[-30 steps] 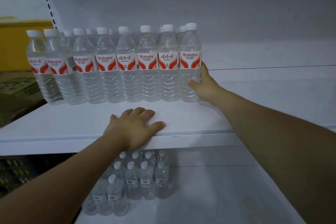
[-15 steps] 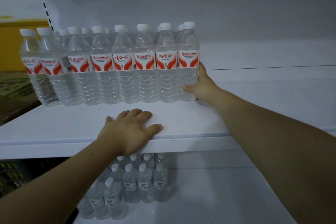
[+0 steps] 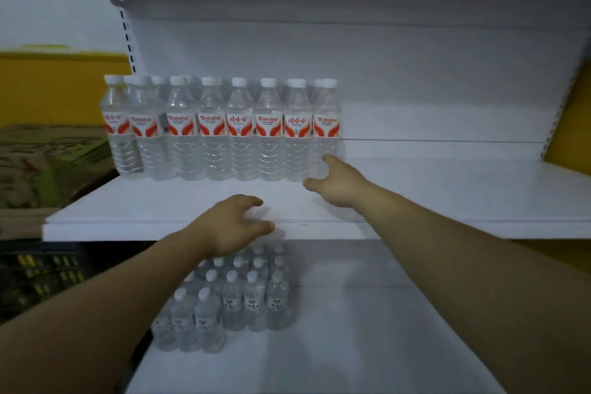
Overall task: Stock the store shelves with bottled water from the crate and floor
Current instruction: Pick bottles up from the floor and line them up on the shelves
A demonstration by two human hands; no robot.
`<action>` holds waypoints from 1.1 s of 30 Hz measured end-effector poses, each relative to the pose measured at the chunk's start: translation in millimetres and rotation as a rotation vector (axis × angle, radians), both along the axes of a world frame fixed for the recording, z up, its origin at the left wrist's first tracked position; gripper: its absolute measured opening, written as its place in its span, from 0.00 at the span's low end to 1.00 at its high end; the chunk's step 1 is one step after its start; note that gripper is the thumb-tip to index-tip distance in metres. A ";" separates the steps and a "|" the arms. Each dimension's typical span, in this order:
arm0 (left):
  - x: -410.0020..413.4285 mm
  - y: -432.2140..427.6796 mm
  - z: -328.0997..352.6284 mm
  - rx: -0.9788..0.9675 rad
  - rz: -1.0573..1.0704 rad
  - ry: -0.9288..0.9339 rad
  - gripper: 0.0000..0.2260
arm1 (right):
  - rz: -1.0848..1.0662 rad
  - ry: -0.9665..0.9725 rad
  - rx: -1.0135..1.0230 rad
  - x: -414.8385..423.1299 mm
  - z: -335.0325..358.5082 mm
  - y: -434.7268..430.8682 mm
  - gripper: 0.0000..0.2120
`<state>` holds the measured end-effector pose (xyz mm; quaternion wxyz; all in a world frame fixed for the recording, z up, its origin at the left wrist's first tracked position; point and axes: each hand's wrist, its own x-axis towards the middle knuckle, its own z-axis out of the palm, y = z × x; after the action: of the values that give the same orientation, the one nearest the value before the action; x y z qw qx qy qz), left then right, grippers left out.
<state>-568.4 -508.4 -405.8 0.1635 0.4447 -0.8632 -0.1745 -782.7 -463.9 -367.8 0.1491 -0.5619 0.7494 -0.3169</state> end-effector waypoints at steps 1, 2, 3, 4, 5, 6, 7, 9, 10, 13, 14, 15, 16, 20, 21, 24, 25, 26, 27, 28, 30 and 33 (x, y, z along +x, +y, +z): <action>13.8 12.5 -0.5 0.007 -0.006 -0.004 0.29 | 0.004 0.010 0.010 13.7 1.3 13.3 0.35; 28.3 24.1 -1.4 0.020 -0.007 -0.014 0.29 | 0.010 0.011 0.018 26.8 1.4 22.1 0.35; 45.2 36.0 -3.8 0.045 0.002 -0.028 0.30 | 0.023 0.016 0.027 42.4 1.4 31.6 0.35; 62.9 47.8 -7.4 0.072 0.017 -0.040 0.31 | 0.038 0.017 0.042 57.1 -0.7 38.5 0.36; 80.6 58.9 -12.3 0.103 0.038 -0.050 0.32 | 0.059 0.017 0.057 72.4 -2.8 45.4 0.36; 99.1 71.6 -17.5 0.132 0.063 -0.057 0.33 | 0.086 0.022 0.061 88.7 -5.7 50.5 0.36; 117.8 83.6 -23.5 0.157 0.090 -0.065 0.34 | 0.118 0.027 0.064 106.2 -7.9 55.7 0.36; 153.3 108.8 -38.0 0.203 0.151 -0.089 0.34 | 0.192 0.039 0.082 142.7 -14.9 62.8 0.35; 171.0 120.2 -46.3 0.220 0.181 -0.099 0.35 | 0.232 0.048 0.094 162.0 -18.6 65.1 0.35; 220.8 152.2 -68.8 0.243 0.264 -0.144 0.35 | 0.350 0.088 0.133 220.1 -30.4 71.2 0.34; 236.7 162.5 -75.5 0.254 0.287 -0.163 0.35 | 0.387 0.100 0.147 238.7 -35.6 72.5 0.34; 252.8 171.7 -81.5 0.269 0.315 -0.182 0.35 | 0.423 0.112 0.161 257.6 -41.2 74.0 0.34; 268.1 181.1 -87.2 0.280 0.348 -0.196 0.36 | 0.460 0.128 0.182 275.0 -47.5 74.8 0.34; 323.5 209.2 -104.1 0.316 0.469 -0.173 0.34 | 0.592 0.227 0.277 335.4 -77.0 75.6 0.35; 335.7 214.4 -107.8 0.329 0.488 -0.158 0.34 | 0.612 0.252 0.297 348.9 -85.7 75.6 0.35; 367.7 224.7 -120.4 0.390 0.532 -0.120 0.33 | 0.651 0.311 0.342 385.8 -111.8 73.8 0.35; 376.8 224.9 -125.9 0.403 0.544 -0.122 0.33 | 0.663 0.323 0.352 396.5 -121.1 71.8 0.35; 384.5 224.0 -131.8 0.417 0.558 -0.131 0.34 | 0.675 0.333 0.368 406.1 -130.3 69.6 0.35; 391.3 221.3 -138.4 0.428 0.571 -0.137 0.34 | 0.687 0.342 0.385 414.6 -140.0 65.9 0.35; 397.2 217.6 -146.1 0.442 0.583 -0.140 0.34 | 0.700 0.349 0.396 421.8 -150.1 61.8 0.35; 406.6 207.4 -163.4 0.475 0.604 -0.142 0.34 | 0.716 0.361 0.413 432.1 -172.4 50.5 0.35; 418.7 190.0 -196.8 0.524 0.637 -0.143 0.34 | 0.745 0.358 0.473 438.5 -213.0 28.5 0.34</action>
<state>-149.7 -318.4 -602.6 0.0304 0.7271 -0.6179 -0.2978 -344.2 -435.4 -580.7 0.2450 -0.7888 0.5623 0.0390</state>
